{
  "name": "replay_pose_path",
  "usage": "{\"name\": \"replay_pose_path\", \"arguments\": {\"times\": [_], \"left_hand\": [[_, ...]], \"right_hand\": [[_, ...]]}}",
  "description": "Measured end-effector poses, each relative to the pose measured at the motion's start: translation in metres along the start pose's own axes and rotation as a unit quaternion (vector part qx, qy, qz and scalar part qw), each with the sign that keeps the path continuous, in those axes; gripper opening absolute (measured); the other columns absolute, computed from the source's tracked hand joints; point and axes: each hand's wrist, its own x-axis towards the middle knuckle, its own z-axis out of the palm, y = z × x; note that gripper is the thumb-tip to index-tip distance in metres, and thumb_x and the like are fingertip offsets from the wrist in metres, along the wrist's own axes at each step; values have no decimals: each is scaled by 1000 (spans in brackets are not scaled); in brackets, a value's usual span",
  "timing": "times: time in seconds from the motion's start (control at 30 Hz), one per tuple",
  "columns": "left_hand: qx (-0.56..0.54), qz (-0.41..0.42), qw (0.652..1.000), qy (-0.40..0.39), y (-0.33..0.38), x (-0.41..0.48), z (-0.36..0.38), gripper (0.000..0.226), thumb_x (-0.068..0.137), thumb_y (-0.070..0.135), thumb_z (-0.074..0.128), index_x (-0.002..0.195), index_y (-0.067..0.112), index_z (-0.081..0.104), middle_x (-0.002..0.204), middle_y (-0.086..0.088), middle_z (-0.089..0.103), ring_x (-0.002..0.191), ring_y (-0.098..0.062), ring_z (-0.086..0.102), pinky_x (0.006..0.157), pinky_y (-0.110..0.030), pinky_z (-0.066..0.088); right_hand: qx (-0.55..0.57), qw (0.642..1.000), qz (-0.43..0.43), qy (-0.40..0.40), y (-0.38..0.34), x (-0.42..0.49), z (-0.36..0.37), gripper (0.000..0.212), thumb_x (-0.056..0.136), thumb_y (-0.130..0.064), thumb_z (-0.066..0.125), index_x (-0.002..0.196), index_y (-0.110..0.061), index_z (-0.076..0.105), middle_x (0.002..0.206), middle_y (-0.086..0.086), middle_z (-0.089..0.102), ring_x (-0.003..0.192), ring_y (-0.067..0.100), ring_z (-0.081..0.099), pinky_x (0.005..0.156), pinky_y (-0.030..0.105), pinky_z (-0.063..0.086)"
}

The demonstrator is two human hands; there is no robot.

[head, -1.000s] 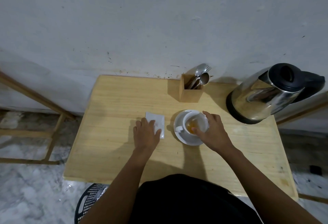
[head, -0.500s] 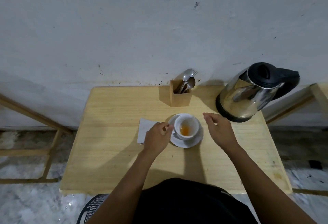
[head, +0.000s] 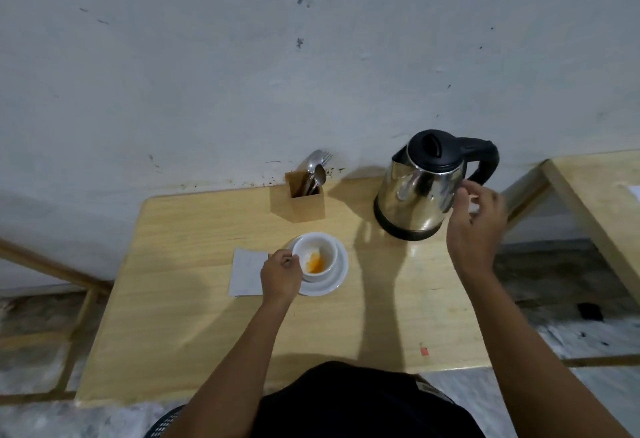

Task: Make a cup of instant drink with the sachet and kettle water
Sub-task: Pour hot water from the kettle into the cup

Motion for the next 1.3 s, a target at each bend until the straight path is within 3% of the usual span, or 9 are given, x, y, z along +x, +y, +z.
{"name": "replay_pose_path", "arguments": {"times": [0.1,0.23,0.4,0.53,0.6,0.7,0.87,1.07,1.3], "left_hand": [[-7,-16,1000,19,3,-1,5,24,94,18,51,110,7,65,107,-11,67,88,-22,57,76,-30,43],[-15,-33,997,64,6,-6,14,25,94,16,51,111,4,65,114,-15,67,104,-31,61,86,-34,45],[-12,-60,991,119,16,-13,27,26,93,15,50,112,3,65,115,-15,67,109,-34,60,89,-38,45],[3,-56,986,157,21,-14,36,28,94,13,47,113,0,64,116,-17,66,110,-35,59,93,-43,45],[15,-54,984,167,22,-14,40,27,93,11,45,107,-1,65,108,-18,67,105,-36,60,87,-42,45],[30,-48,985,166,22,-15,43,22,90,6,42,82,0,62,82,-16,63,88,-37,60,73,-37,42],[67,-45,984,157,18,-11,42,24,92,10,44,85,0,65,81,-11,60,82,-30,54,73,-33,35],[55,-56,986,146,21,-12,39,23,93,12,48,88,0,67,84,-13,64,84,-32,57,73,-34,38],[40,-60,989,132,20,-12,35,17,93,17,51,84,13,64,85,-16,67,85,-40,63,77,-45,50]], "right_hand": [[-39,999,-29,-1,-1,33,-12,36,95,-41,50,126,-23,56,131,2,44,118,10,42,95,28,40],[-78,992,-58,-83,-1,76,-20,39,98,-39,46,131,-20,52,138,3,42,127,16,40,99,27,33],[-103,971,-92,-194,13,124,-23,34,101,-33,39,127,-17,57,133,5,51,123,21,47,101,32,36],[-115,951,-88,-272,14,157,-19,32,100,-37,42,119,-20,61,120,2,58,108,15,52,91,30,39],[-89,940,-66,-324,13,171,-16,28,99,-36,43,109,-20,64,112,1,62,103,17,55,86,31,39],[-57,926,-38,-372,13,187,-10,30,96,-36,45,96,-15,67,99,5,67,96,23,60,79,33,41],[-61,913,-36,-403,24,200,-6,63,89,-60,49,71,-3,68,69,19,66,64,24,60,67,35,46],[-38,906,-31,-420,40,214,4,90,76,-75,52,58,12,54,51,18,49,49,26,47,60,34,40],[-3,926,-78,-370,46,210,9,78,77,-62,51,50,9,38,47,14,31,45,23,30,53,32,27]]}}
